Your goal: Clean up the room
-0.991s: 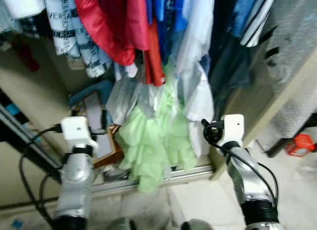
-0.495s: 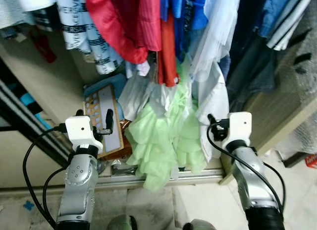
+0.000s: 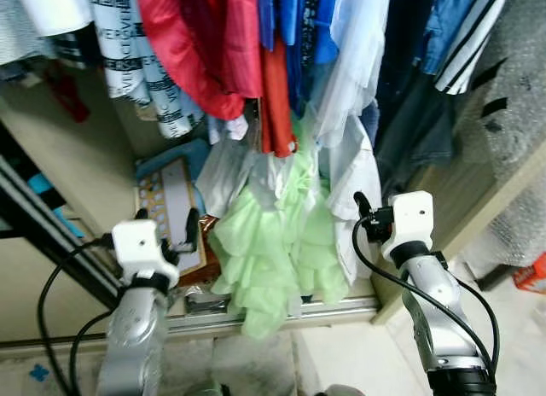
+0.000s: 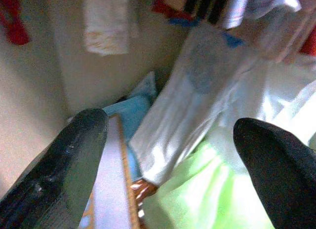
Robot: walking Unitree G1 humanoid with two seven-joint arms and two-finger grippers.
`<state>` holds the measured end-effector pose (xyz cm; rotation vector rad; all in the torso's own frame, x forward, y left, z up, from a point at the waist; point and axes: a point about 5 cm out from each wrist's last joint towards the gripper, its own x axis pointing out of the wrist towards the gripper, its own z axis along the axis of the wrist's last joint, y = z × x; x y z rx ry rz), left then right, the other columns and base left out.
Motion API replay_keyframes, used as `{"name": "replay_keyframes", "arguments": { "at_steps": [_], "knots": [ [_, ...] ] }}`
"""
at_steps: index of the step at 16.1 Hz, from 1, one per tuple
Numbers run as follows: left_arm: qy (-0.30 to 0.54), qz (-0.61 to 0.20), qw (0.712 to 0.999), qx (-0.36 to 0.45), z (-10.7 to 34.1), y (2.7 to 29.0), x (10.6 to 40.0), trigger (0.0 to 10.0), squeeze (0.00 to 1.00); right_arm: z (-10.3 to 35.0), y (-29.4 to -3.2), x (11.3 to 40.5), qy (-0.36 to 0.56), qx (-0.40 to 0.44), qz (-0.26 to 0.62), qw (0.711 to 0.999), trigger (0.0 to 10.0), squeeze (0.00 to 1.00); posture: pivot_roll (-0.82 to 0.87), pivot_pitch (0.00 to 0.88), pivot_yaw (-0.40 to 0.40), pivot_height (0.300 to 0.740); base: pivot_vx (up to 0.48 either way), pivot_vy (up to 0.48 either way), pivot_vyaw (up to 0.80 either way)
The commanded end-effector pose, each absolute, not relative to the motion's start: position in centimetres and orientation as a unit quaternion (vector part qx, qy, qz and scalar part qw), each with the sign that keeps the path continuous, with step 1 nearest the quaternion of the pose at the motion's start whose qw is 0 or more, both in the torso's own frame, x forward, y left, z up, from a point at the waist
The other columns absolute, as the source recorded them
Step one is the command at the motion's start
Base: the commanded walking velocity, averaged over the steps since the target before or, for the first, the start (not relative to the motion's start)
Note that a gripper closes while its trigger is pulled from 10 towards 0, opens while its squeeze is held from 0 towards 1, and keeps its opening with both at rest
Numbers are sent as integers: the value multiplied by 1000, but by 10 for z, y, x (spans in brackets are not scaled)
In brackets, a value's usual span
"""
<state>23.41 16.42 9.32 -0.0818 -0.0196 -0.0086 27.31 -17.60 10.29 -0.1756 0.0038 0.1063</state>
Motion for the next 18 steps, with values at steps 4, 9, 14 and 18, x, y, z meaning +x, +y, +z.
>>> {"name": "replay_keyframes", "arguments": {
  "at_steps": [4,9,14,18],
  "knots": [
    [-11,-9,999,-41,100,165,234,10000,0,109,-174,273,-7,-98,62,993,10000,0,-92,0,21,740,286,0,0],
    [-10,-14,999,-42,101,164,235,10000,0,108,-171,272,-5,-98,70,993,10000,0,-90,0,21,740,303,0,0],
    [-4,-10,999,-40,102,165,235,10000,0,109,-170,274,-6,-100,79,992,10000,0,-86,0,17,740,287,0,0],
    [-3,-7,999,-47,101,166,234,10000,0,110,-168,273,-8,-100,87,991,10000,0,-87,0,16,740,433,0,0]
  ]
}}
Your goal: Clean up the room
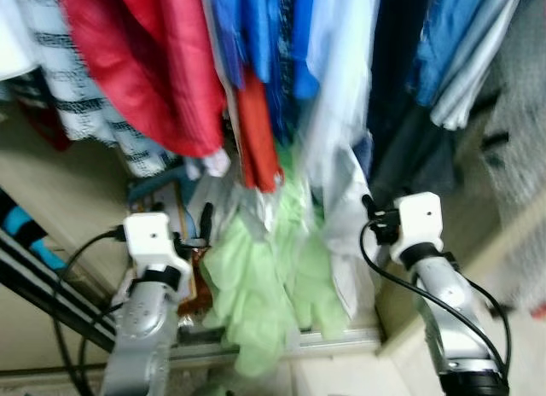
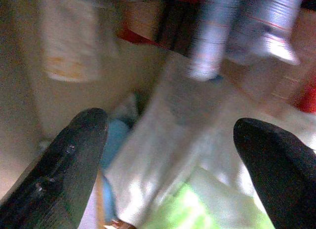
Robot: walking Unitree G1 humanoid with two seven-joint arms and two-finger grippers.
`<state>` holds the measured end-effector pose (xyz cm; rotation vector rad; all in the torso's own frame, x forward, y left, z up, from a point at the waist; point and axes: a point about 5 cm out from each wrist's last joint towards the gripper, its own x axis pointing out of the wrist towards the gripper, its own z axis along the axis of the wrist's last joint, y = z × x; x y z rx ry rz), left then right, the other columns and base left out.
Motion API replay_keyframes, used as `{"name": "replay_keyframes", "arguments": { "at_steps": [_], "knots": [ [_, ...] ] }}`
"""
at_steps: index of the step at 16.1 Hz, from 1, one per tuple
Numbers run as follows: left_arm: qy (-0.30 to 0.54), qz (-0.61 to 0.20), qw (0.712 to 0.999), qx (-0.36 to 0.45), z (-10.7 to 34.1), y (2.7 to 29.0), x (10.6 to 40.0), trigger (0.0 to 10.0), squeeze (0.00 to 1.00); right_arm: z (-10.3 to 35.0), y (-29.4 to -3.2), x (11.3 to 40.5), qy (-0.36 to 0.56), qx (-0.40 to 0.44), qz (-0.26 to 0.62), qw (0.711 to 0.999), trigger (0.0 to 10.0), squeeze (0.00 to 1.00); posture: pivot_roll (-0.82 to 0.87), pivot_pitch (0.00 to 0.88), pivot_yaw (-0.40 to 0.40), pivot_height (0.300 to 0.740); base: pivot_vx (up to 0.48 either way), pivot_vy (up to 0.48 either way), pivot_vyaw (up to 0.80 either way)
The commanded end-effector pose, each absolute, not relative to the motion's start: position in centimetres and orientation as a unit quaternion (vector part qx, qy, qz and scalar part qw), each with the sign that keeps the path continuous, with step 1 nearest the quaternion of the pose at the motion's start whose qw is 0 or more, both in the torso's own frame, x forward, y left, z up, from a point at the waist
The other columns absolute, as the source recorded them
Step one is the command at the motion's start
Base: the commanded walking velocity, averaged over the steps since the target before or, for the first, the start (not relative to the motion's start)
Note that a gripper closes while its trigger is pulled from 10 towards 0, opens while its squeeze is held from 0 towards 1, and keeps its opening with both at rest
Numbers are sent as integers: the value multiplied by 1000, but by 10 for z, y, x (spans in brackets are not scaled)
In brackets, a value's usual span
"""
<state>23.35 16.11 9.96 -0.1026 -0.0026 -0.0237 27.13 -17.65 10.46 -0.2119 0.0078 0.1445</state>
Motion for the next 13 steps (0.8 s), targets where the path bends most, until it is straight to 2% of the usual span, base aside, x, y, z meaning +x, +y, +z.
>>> {"name": "replay_keyframes", "arguments": {
  "at_steps": [1,5,12,13],
  "knots": [
    [-1,-4,999,-47,101,166,234,10000,0,110,-168,274,-8,-100,88,991,10000,0,-87,0,17,740,300,0,0],
    [2,9,999,-45,100,169,234,10000,0,109,-167,273,-7,-100,93,991,10000,0,-84,0,14,740,0,0,0],
    [-11,81,997,6,104,193,226,10000,0,116,-162,270,-29,-105,103,989,10000,0,-69,0,17,740,0,0,630],
    [-10,92,996,6,104,194,225,10000,0,116,-160,271,-31,-99,106,989,10000,0,-66,0,16,740,0,0,0]
  ]
}}
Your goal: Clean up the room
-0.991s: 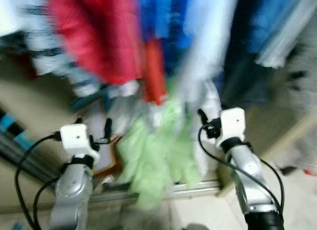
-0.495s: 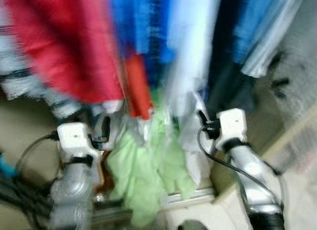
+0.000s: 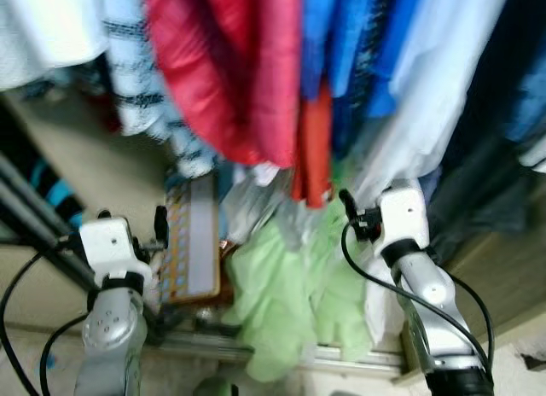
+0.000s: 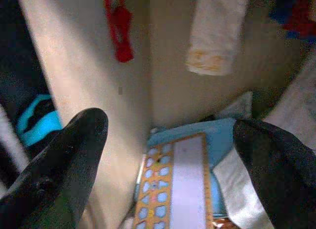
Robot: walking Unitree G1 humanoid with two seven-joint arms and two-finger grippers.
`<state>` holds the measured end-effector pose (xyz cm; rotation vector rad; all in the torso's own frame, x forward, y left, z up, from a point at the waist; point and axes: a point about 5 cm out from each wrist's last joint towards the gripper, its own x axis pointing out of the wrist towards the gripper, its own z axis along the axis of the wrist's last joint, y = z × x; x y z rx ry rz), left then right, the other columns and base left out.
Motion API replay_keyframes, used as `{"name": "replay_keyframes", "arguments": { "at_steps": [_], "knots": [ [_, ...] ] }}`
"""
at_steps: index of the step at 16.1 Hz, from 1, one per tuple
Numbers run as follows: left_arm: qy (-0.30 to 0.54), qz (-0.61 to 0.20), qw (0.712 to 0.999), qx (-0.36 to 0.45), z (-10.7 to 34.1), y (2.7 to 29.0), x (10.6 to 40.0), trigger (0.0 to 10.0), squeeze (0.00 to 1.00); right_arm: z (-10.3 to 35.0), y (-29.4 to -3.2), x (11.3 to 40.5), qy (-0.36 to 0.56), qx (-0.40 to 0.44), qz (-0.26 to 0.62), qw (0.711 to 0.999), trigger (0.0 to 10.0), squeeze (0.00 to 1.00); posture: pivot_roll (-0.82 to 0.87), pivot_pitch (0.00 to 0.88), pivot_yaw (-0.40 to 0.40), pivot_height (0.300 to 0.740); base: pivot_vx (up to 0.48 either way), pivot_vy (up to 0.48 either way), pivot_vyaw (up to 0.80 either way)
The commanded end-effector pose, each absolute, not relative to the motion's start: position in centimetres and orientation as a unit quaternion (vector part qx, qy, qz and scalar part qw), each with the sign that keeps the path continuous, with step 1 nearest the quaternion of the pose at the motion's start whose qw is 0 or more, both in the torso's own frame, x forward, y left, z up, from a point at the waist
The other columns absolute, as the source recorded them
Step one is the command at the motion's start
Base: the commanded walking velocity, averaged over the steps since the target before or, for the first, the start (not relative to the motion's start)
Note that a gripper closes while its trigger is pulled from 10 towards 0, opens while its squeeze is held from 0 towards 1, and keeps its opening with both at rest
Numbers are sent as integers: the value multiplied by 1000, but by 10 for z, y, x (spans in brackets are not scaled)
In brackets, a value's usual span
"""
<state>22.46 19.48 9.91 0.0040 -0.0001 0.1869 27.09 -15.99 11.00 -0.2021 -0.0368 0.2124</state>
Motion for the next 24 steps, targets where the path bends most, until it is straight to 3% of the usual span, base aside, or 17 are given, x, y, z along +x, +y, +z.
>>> {"name": "replay_keyframes", "arguments": {
  "at_steps": [1,7,10,16,24],
  "knots": [
    [-13,99,995,16,105,196,226,10000,0,117,-159,272,-34,-101,109,988,10000,0,-57,0,12,740,0,0,0],
    [-29,103,994,14,110,199,226,10000,0,129,-157,276,-66,-102,97,988,10000,0,-50,0,17,740,0,0,624],
    [-53,78,995,22,119,196,226,10000,0,137,-159,270,-80,-86,74,990,10000,0,-50,0,20,740,0,0,0],
    [-9,102,993,61,97,215,197,10000,0,104,-186,226,-10,-121,45,992,10000,0,-56,0,19,740,0,0,0],
    [-33,119,991,57,104,210,201,10000,0,103,-185,237,-13,-122,50,991,10000,0,-49,0,2,740,0,0,0]
  ]
}}
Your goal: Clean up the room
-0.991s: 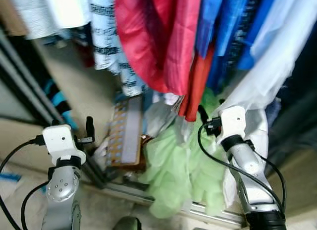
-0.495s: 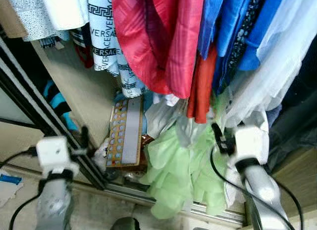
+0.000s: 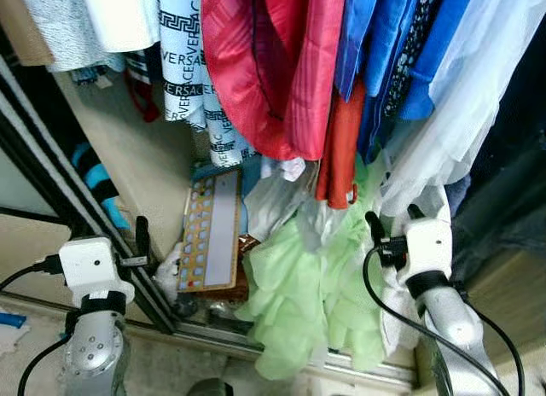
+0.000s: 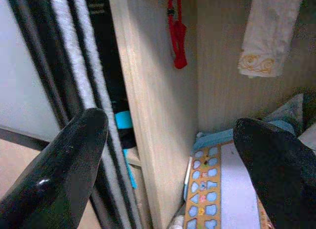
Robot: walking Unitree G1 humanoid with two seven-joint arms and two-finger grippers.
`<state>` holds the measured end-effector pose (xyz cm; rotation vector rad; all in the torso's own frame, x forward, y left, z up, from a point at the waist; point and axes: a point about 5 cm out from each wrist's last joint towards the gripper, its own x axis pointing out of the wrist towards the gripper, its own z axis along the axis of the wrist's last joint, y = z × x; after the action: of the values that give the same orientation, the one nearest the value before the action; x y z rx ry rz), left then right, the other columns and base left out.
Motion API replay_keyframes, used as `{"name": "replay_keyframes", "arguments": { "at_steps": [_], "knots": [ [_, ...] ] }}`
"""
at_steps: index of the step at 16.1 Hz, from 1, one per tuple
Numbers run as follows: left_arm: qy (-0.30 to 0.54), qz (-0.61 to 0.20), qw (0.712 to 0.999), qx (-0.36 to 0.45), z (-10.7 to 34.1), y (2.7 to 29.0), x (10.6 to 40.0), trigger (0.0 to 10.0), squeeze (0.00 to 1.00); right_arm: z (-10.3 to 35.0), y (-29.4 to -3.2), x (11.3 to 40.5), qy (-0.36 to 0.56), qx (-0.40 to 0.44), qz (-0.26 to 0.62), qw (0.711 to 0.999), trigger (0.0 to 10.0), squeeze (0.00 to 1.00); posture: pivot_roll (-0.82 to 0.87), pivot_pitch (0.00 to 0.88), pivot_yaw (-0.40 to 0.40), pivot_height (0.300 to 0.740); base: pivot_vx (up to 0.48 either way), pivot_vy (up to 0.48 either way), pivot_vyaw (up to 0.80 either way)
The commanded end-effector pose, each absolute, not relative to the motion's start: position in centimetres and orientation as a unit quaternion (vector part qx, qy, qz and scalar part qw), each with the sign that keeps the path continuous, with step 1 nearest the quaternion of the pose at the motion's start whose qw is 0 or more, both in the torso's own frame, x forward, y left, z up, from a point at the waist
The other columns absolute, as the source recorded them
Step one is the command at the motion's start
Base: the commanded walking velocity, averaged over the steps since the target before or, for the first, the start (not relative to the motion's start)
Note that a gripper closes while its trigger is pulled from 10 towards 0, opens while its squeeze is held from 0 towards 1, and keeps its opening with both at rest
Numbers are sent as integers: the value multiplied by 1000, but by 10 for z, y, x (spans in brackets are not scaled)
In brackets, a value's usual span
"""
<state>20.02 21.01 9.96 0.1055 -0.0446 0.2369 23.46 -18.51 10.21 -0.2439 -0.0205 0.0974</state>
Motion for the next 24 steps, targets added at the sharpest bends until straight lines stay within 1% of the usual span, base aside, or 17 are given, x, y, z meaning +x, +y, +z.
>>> {"name": "replay_keyframes", "arguments": {
  "at_steps": [1,3,5,9,16,20,24],
  "knots": [
    [-29,119,991,59,103,209,202,10000,0,104,-183,240,-17,-116,56,991,10000,0,-46,0,0,740,0,0,0],
    [-28,119,991,58,102,208,204,10000,0,106,-178,244,-23,-124,69,990,10000,0,-47,0,0,740,0,0,0],
    [-28,117,991,58,101,207,205,10000,0,109,-173,246,-33,-132,79,987,10000,0,-47,0,0,740,0,0,597],
    [-32,114,991,57,104,204,209,10000,0,106,-175,244,-24,-115,68,991,10000,0,-48,0,2,740,0,0,0],
    [-35,108,992,51,104,201,216,10000,0,105,-176,244,-23,-113,64,991,10000,0,-63,0,8,740,0,0,-751],
    [-29,128,990,45,102,205,214,10000,0,106,-171,248,-25,-114,85,989,10000,0,-58,0,4,740,0,0,0],
    [-32,124,991,47,102,205,215,10000,0,110,-167,254,-34,-114,92,989,10000,0,-58,0,4,740,0,0,0]
  ]
}}
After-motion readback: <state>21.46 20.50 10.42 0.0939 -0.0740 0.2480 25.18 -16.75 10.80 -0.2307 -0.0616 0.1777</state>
